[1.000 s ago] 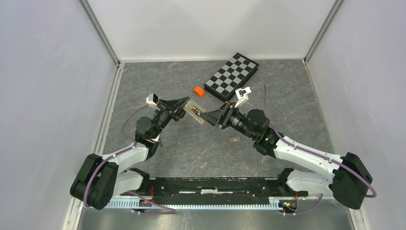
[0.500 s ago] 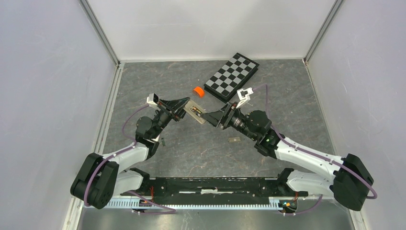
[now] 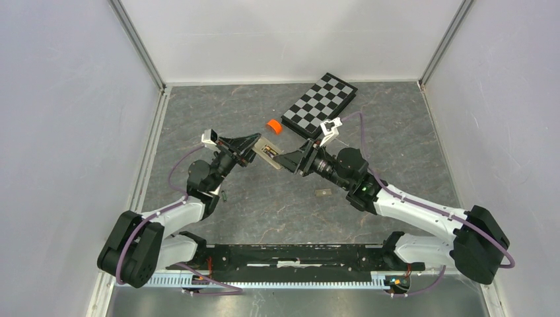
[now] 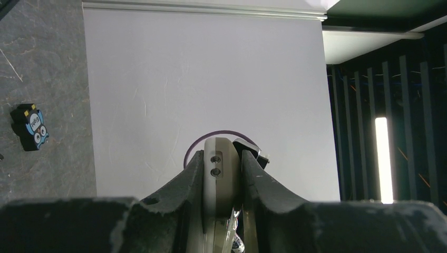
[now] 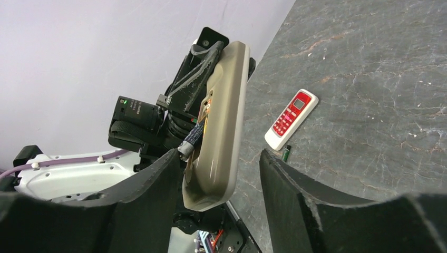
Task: Load the batteries into the remote control
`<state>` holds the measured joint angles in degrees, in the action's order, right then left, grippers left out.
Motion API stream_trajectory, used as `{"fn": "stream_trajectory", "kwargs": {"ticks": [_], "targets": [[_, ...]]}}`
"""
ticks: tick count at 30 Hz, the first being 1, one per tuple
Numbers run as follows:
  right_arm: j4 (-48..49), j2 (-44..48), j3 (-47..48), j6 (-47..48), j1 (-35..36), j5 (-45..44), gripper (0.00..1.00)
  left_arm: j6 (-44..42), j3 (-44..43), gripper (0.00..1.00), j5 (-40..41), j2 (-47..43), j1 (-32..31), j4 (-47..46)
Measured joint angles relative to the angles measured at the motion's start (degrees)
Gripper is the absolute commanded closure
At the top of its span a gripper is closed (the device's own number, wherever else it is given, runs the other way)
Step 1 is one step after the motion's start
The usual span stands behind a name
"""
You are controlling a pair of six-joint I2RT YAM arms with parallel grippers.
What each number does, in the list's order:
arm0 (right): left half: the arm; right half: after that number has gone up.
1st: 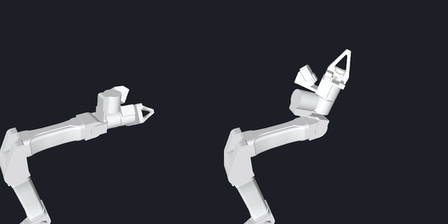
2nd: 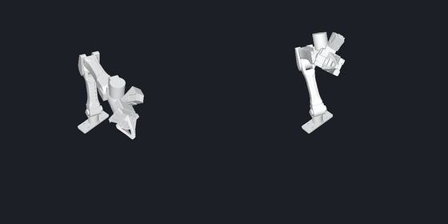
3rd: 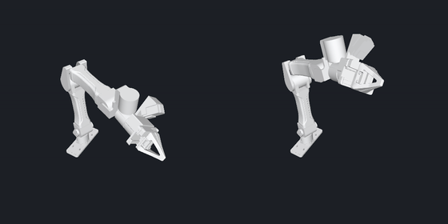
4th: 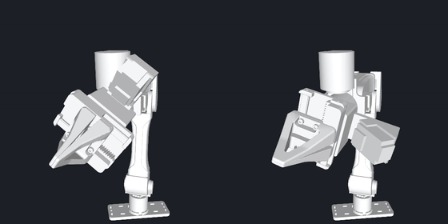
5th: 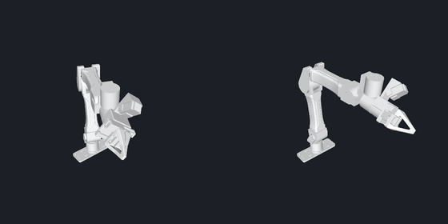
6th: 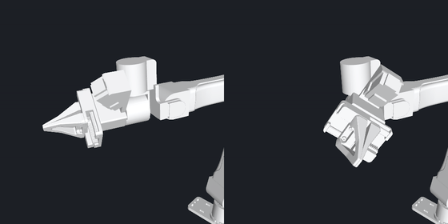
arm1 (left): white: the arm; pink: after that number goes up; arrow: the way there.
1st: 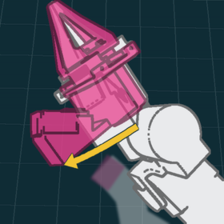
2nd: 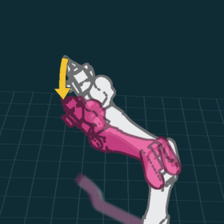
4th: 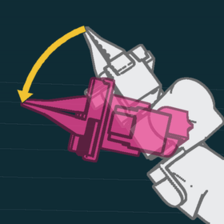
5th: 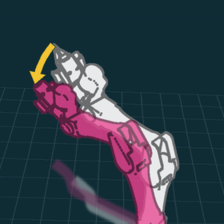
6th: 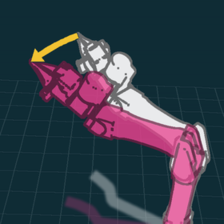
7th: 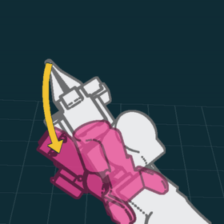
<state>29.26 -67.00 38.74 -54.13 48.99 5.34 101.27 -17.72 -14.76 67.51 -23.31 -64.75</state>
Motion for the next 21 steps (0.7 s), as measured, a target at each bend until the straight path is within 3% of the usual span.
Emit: {"fn": "stream_trajectory", "kwargs": {"ticks": [11, 21], "targets": [[-5.05, -0.52, 0.94, -0.79, 0.02, -1.29, 0.53, -3.80, -0.02, 0.98, 1.11, -0.07, 0.28, 2.60], [-8.17, -3.10, 1.68, -4.07, -0.48, -0.74, 0.60, -20.55, -1.77, 0.98, -1.99, -2.36, 1.18, 3.41]]}}
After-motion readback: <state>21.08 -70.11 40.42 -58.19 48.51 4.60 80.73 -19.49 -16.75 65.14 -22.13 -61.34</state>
